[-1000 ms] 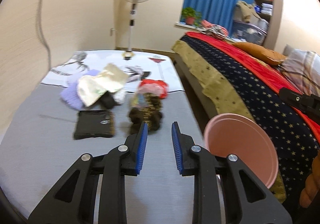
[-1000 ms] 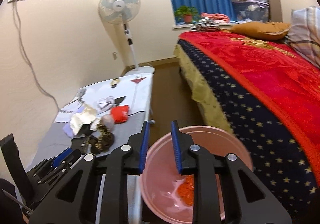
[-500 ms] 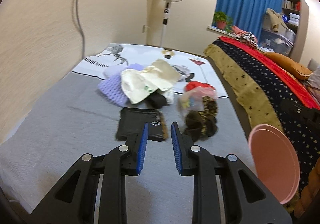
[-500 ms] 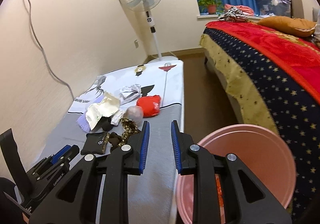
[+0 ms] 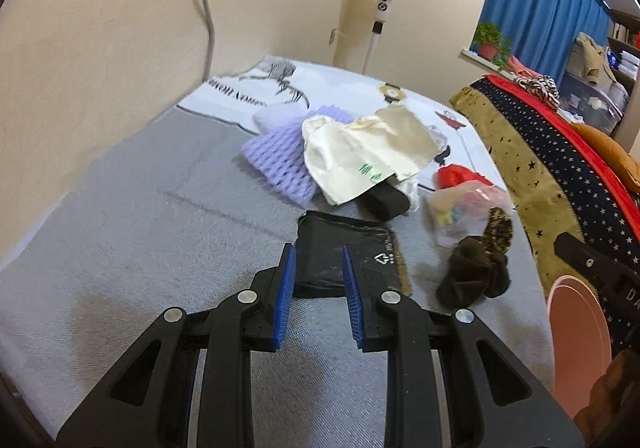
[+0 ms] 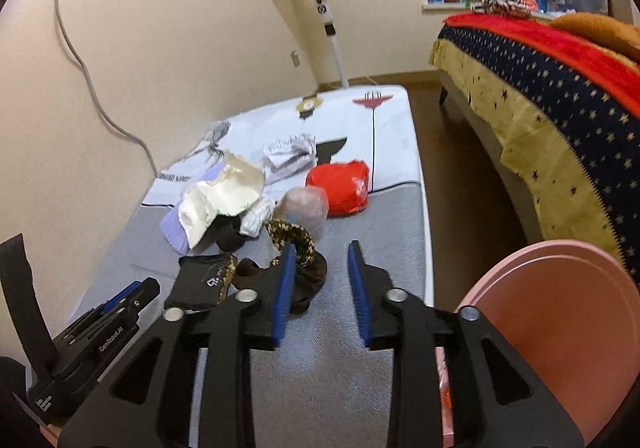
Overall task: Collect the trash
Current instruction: 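Move both grippers back toward the black pouch and brown patterned cloth, then grasp the brown patterned cloth with the right gripper while the left grasps the black pouch, then carry the cloth and pouch to the pink bin and release both, then return both grippers to the ironing board toward the clear plastic bag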
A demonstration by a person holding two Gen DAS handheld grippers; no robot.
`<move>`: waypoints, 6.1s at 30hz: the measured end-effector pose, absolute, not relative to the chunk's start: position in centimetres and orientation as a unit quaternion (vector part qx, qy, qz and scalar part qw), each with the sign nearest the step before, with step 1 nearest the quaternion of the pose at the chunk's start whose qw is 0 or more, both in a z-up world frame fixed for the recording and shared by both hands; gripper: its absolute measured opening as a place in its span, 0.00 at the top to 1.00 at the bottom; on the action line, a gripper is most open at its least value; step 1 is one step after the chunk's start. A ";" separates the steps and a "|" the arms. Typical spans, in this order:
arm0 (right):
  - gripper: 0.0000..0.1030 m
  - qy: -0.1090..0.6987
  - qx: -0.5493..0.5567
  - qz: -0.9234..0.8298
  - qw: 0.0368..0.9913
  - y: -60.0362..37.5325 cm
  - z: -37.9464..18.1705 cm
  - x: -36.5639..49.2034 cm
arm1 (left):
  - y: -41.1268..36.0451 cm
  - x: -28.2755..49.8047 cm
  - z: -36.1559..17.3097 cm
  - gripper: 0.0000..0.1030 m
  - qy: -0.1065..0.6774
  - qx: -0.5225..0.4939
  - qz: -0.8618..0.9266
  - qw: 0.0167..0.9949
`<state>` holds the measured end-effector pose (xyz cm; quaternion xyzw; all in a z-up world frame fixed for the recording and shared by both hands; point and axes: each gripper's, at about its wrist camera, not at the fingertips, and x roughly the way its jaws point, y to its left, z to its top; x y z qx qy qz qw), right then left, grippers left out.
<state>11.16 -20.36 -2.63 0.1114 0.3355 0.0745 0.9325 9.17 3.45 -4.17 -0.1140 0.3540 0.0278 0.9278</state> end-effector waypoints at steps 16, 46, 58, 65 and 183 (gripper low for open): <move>0.50 0.409 0.120 0.078 0.901 -18.4 -7.3 15.0 | 4.0 11.7 -6.3 0.56 0.401 -0.125 0.050 0.906; 0.89 0.382 0.093 0.081 0.916 -18.9 -4.9 11.7 | 2.4 9.6 -4.3 0.93 0.369 -0.101 0.017 0.924; 0.89 0.351 0.084 0.059 0.931 -20.7 -1.6 7.1 | 2.4 6.5 -2.2 1.00 0.330 -0.114 -0.011 0.937; 0.89 0.330 0.081 0.045 0.939 -22.0 0.5 4.8 | 1.6 4.8 -0.3 1.00 0.307 -0.101 -0.032 0.946; 0.53 0.271 0.133 -0.158 0.940 -34.6 4.4 -3.9 | -12.2 3.0 0.0 0.81 0.327 -0.065 -0.233 0.913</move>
